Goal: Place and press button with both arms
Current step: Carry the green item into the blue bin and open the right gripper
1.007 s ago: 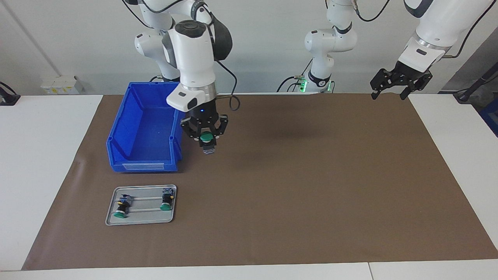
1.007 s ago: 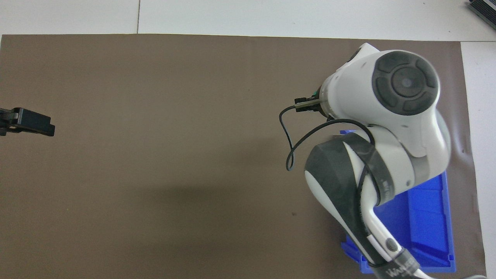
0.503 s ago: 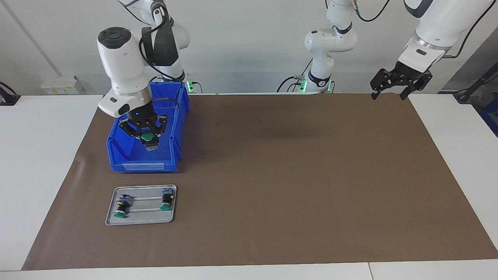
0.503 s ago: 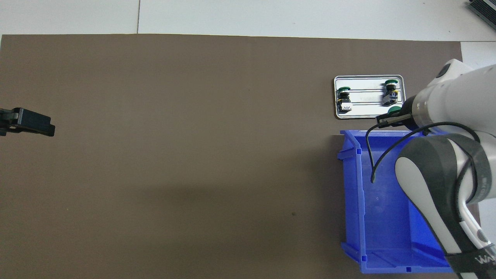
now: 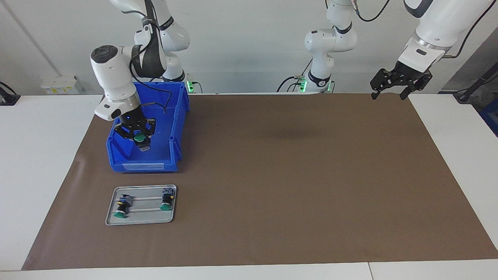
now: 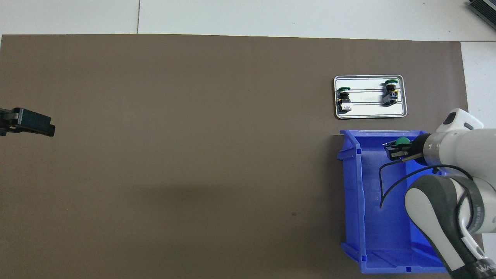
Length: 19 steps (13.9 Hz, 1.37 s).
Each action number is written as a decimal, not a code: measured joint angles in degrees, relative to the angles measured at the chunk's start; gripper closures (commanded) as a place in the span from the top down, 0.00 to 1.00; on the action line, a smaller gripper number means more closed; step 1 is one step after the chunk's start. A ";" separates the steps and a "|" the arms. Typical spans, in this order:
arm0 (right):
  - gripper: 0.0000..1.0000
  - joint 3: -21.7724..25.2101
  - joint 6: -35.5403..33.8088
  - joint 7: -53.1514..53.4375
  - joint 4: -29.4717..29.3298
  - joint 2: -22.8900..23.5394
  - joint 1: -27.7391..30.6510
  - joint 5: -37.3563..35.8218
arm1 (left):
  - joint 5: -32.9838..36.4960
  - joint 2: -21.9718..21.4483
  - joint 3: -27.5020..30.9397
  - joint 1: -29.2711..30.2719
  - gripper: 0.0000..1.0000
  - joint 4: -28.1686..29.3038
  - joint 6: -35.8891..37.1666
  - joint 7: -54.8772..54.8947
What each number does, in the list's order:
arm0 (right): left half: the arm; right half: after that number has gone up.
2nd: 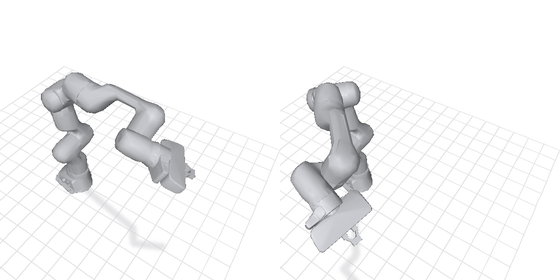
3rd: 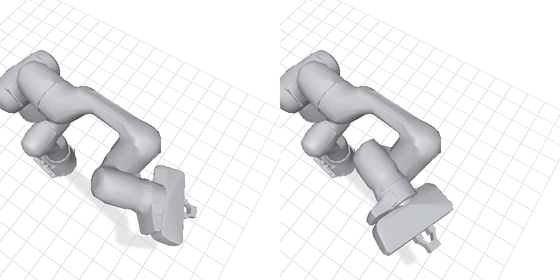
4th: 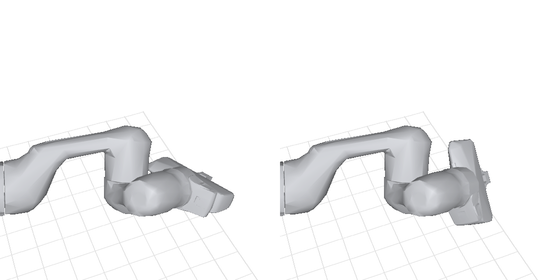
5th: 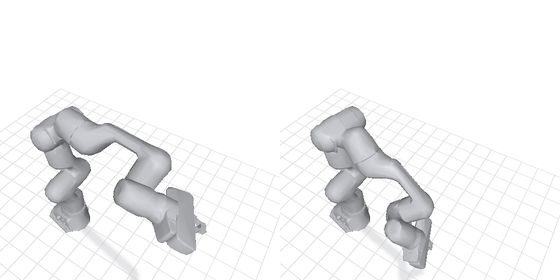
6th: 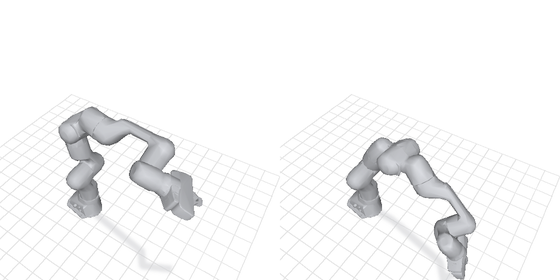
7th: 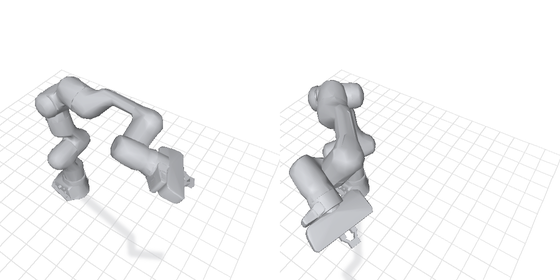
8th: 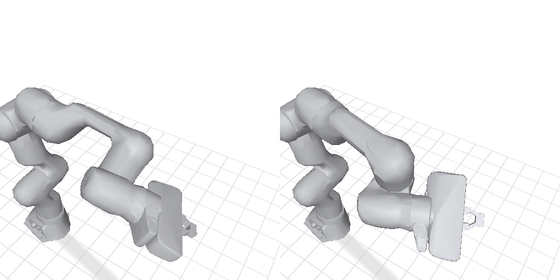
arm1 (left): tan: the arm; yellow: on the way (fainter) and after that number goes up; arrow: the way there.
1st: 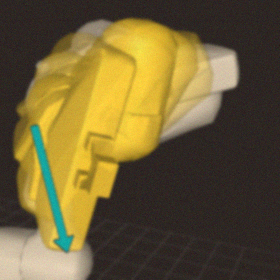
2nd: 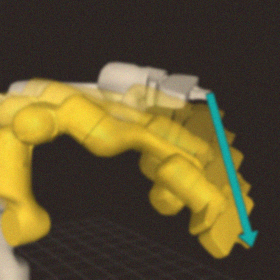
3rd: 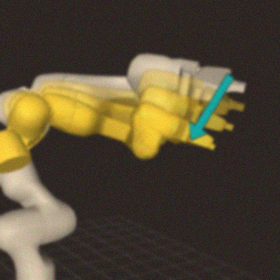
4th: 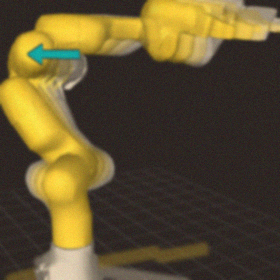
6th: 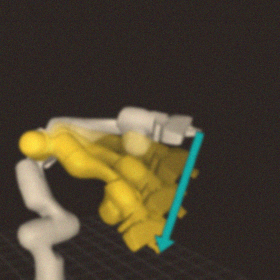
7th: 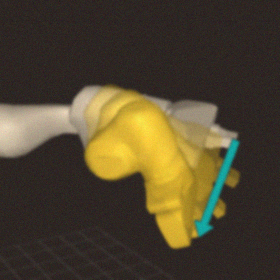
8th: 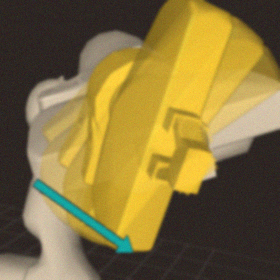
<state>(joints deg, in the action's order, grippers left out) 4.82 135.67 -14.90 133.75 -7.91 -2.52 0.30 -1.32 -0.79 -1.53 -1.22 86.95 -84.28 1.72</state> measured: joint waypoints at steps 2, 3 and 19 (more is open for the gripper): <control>0.00 0.01 4.98 -1.03 4.45 0.05 0.77 0.75 | 0.00 0.00 0.00 0.00 1.00 0.00 0.00 0.00; 0.00 -0.05 6.53 -1.03 6.25 0.09 0.74 0.76 | 0.00 0.00 0.00 0.00 1.00 0.01 0.00 0.00; 1.00 -0.09 11.21 -0.60 11.15 1.69 1.48 0.85 | 0.00 0.00 0.00 0.00 1.00 0.01 0.00 0.00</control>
<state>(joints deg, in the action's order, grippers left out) 4.73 146.88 -15.51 144.91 -6.22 -1.04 1.15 -1.32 -0.79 -1.53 -1.22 86.96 -84.28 1.72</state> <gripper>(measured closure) 0.189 0.000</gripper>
